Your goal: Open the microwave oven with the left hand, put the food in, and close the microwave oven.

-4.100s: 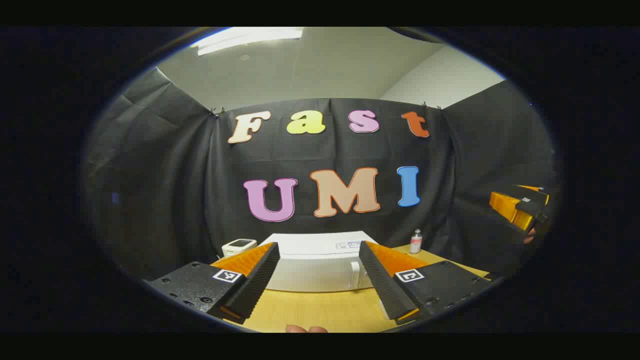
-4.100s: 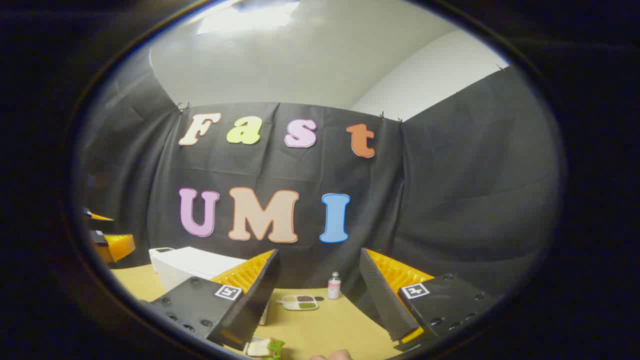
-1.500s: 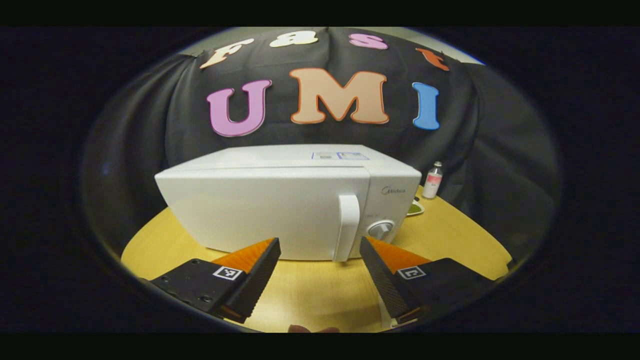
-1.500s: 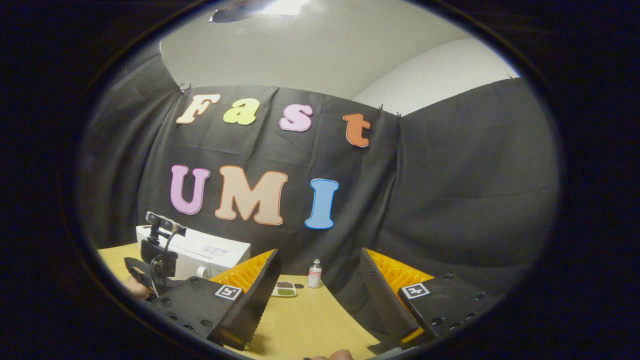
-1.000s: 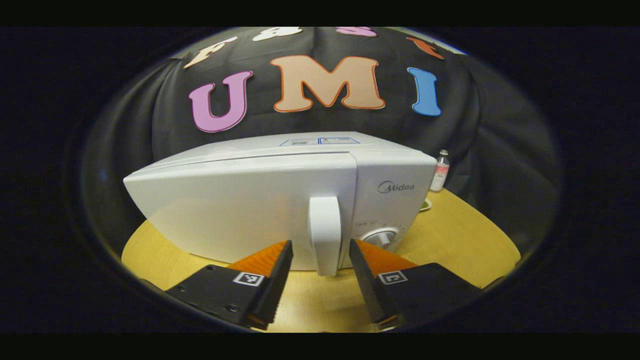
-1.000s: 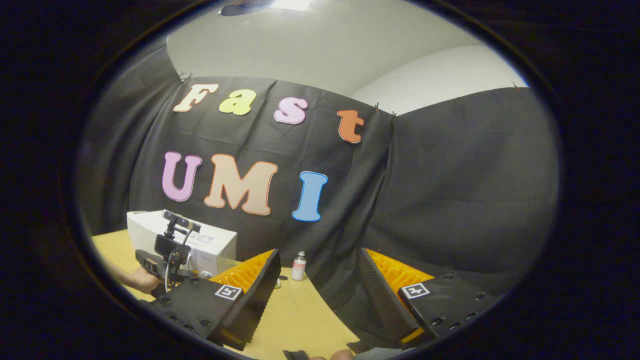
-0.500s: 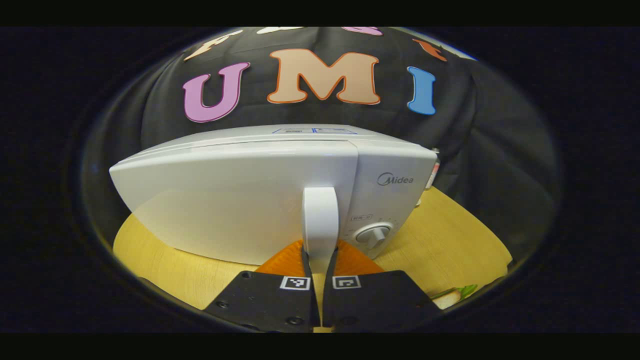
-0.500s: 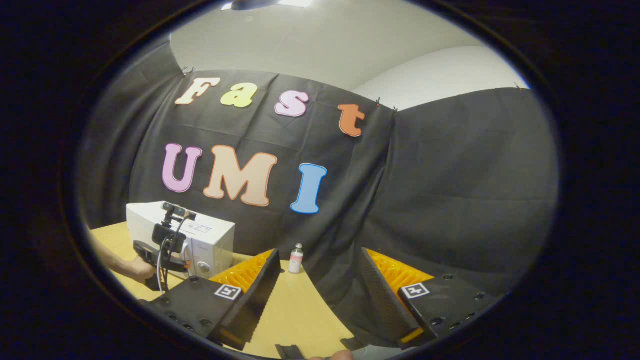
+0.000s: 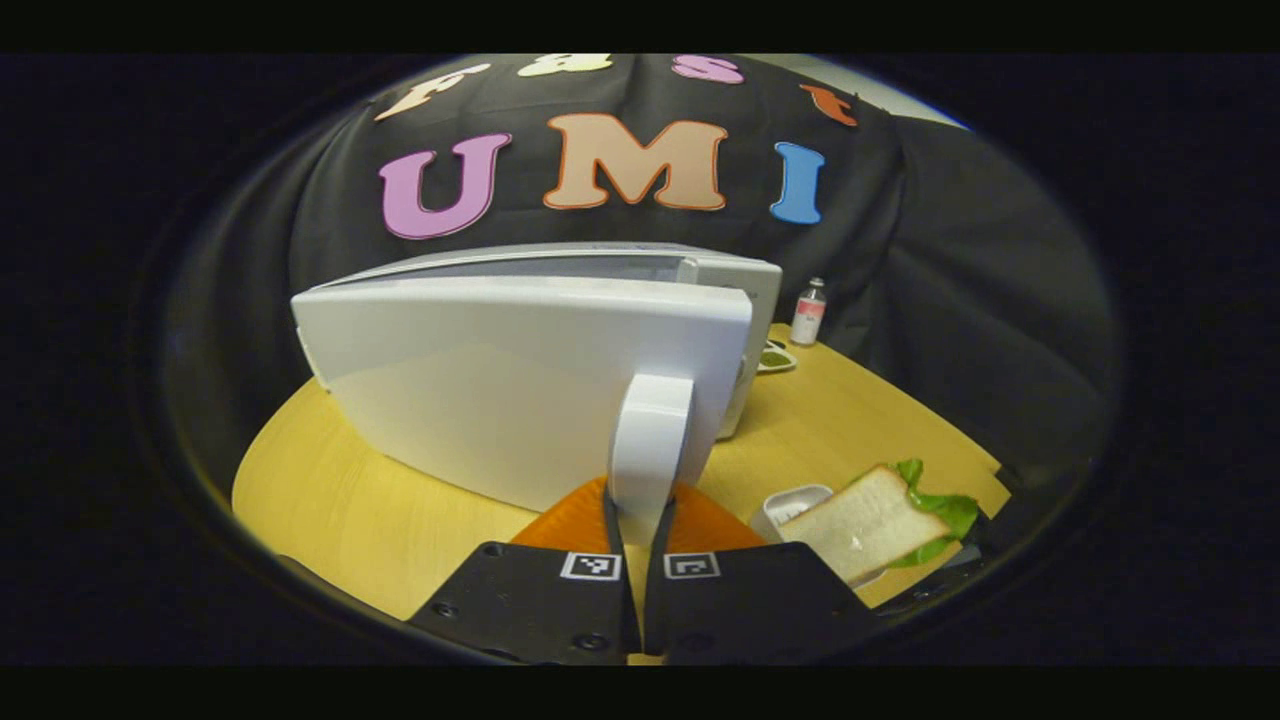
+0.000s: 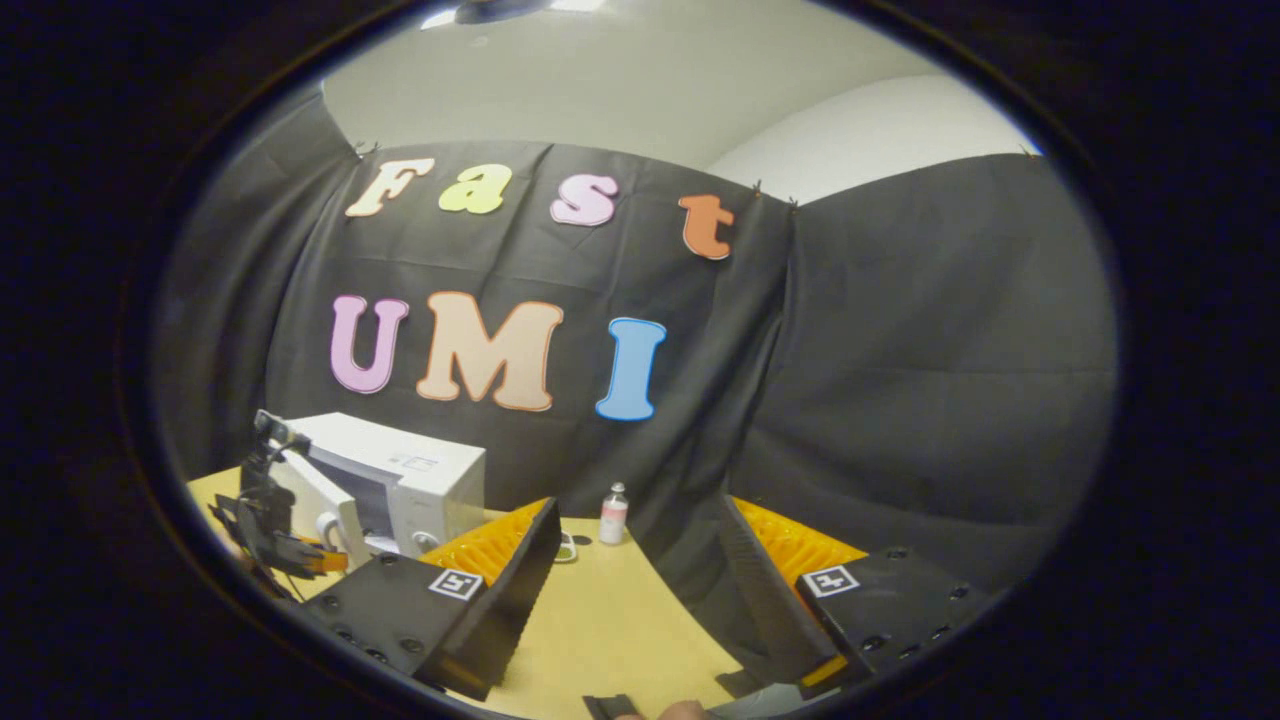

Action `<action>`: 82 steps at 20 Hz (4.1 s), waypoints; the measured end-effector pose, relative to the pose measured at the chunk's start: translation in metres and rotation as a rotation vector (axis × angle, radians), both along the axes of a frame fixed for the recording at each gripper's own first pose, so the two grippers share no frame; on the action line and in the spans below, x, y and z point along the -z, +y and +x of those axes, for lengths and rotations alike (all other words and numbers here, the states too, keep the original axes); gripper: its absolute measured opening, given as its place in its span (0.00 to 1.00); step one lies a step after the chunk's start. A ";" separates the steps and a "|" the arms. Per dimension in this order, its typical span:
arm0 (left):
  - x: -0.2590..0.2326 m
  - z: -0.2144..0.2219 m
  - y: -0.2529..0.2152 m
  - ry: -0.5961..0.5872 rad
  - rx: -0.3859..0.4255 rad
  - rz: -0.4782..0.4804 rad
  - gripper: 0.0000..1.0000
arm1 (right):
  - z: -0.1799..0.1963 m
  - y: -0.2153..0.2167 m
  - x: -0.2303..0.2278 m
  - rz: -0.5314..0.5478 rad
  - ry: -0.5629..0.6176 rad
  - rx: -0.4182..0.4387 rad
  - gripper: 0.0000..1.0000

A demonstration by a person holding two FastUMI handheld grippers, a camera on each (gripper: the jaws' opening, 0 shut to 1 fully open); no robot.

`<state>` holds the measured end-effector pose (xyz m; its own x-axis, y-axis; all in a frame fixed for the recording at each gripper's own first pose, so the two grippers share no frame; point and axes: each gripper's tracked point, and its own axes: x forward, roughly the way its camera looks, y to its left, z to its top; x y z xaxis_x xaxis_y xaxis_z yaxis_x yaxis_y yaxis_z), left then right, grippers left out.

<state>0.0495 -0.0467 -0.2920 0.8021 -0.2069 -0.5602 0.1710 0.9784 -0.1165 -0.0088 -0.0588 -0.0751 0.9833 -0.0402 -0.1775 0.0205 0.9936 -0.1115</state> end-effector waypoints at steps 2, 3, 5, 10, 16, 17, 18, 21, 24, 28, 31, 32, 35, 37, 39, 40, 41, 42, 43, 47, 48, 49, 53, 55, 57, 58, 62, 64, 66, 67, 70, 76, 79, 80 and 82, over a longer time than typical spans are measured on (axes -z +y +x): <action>0.000 -0.029 0.025 0.009 -0.016 0.029 0.01 | 0.004 0.020 0.013 0.027 0.028 -0.036 0.97; 0.000 -0.043 0.040 0.019 -0.042 0.036 0.02 | 0.004 0.032 0.019 0.045 0.045 -0.056 0.97; 0.001 -0.063 0.069 0.043 -0.106 0.049 0.01 | 0.004 0.057 0.034 0.076 0.085 -0.103 0.97; 0.000 -0.098 0.139 0.063 -0.270 0.104 0.01 | -0.008 0.111 0.112 0.214 0.328 -0.193 0.98; 0.000 -0.113 0.174 0.046 -0.288 0.087 0.01 | -0.028 0.132 0.228 0.368 0.667 -0.106 0.90; 0.000 -0.114 0.177 0.050 -0.291 0.079 0.02 | -0.029 0.134 0.240 0.381 0.697 -0.088 0.90; 0.001 -0.113 0.179 0.049 -0.294 0.070 0.02 | -0.035 0.139 0.251 0.395 0.733 -0.081 0.90; 0.001 -0.115 0.185 0.046 -0.287 0.063 0.00 | -0.048 0.152 0.281 0.411 0.817 -0.061 0.97; 0.002 -0.117 0.188 0.048 -0.276 0.057 0.00 | -0.060 0.161 0.307 0.436 0.892 -0.032 0.91; 0.005 -0.119 0.191 0.060 -0.264 0.031 0.08 | -0.069 0.166 0.317 0.432 0.907 0.001 0.89; -0.010 -0.123 0.195 -0.002 -0.245 0.048 0.71 | -0.066 0.165 0.315 0.386 0.883 0.016 0.85; -0.014 -0.124 0.195 -0.021 -0.225 0.060 0.78 | -0.067 0.166 0.317 0.378 0.879 0.018 0.73; -0.026 -0.127 0.196 -0.057 -0.177 0.087 0.84 | -0.069 0.173 0.315 0.388 0.895 0.009 0.58; -0.032 -0.131 0.196 -0.064 -0.162 0.066 0.83 | -0.068 0.182 0.309 0.423 0.897 -0.005 0.54; -0.044 -0.135 0.200 -0.082 -0.158 0.040 0.83 | -0.068 0.190 0.303 0.454 0.911 -0.019 0.36; -0.050 -0.135 0.203 -0.092 -0.159 0.030 0.84 | -0.065 0.189 0.300 0.448 0.893 -0.007 0.36; -0.055 -0.135 0.206 -0.100 -0.158 0.024 0.90 | -0.065 0.188 0.298 0.424 0.881 -0.009 0.29; -0.058 -0.137 0.208 -0.103 -0.156 0.017 0.92 | -0.064 0.192 0.292 0.412 0.868 -0.029 0.29; -0.064 -0.139 0.211 -0.114 -0.163 0.011 0.93 | -0.064 0.196 0.286 0.401 0.862 -0.047 0.29; -0.084 -0.132 0.224 -0.152 -0.198 -0.034 0.95 | -0.056 0.206 0.260 0.387 0.815 -0.067 0.29; -0.089 -0.132 0.229 -0.159 -0.207 -0.037 0.95 | -0.055 0.211 0.253 0.409 0.809 -0.070 0.29; -0.092 -0.132 0.232 -0.164 -0.213 -0.041 0.95 | -0.051 0.216 0.245 0.434 0.801 -0.071 0.29; -0.105 -0.124 0.244 -0.211 -0.252 -0.028 0.94 | -0.034 0.247 0.223 0.542 0.776 -0.093 0.29; -0.120 -0.120 0.246 -0.249 -0.245 0.005 0.94 | -0.024 0.274 0.218 0.621 0.783 -0.123 0.29; -0.129 -0.114 0.246 -0.284 -0.231 0.042 0.94 | -0.011 0.305 0.217 0.711 0.787 -0.150 0.29; -0.134 -0.112 0.244 -0.297 -0.225 0.051 0.96 | -0.005 0.322 0.220 0.755 0.791 -0.158 0.29; -0.146 -0.110 0.237 -0.308 -0.222 0.026 0.98 | 0.030 0.394 0.234 0.919 0.787 -0.140 0.29; -0.145 -0.116 0.235 -0.282 -0.237 -0.017 0.98 | 0.053 0.428 0.242 0.986 0.751 -0.124 0.29; -0.140 -0.124 0.238 -0.248 -0.264 -0.046 0.96 | 0.075 0.456 0.251 1.041 0.721 -0.092 0.29; -0.139 -0.129 0.241 -0.237 -0.277 -0.049 0.96 | 0.086 0.466 0.258 1.053 0.705 -0.074 0.29; -0.137 -0.140 0.253 -0.218 -0.298 -0.012 0.96 | 0.114 0.485 0.282 1.054 0.668 0.003 0.21; -0.133 -0.155 0.267 -0.182 -0.342 0.018 0.96 | 0.139 0.505 0.324 1.016 0.640 0.068 0.21; -0.134 -0.155 0.272 -0.174 -0.349 0.032 0.96 | 0.152 0.512 0.329 1.033 0.631 0.091 0.29; -0.133 -0.154 0.273 -0.173 -0.348 0.034 0.96 | 0.153 0.514 0.330 1.034 0.630 0.091 0.21; -0.132 -0.152 0.273 -0.172 -0.347 0.036 0.96 | 0.161 0.519 0.334 1.039 0.630 0.092 0.20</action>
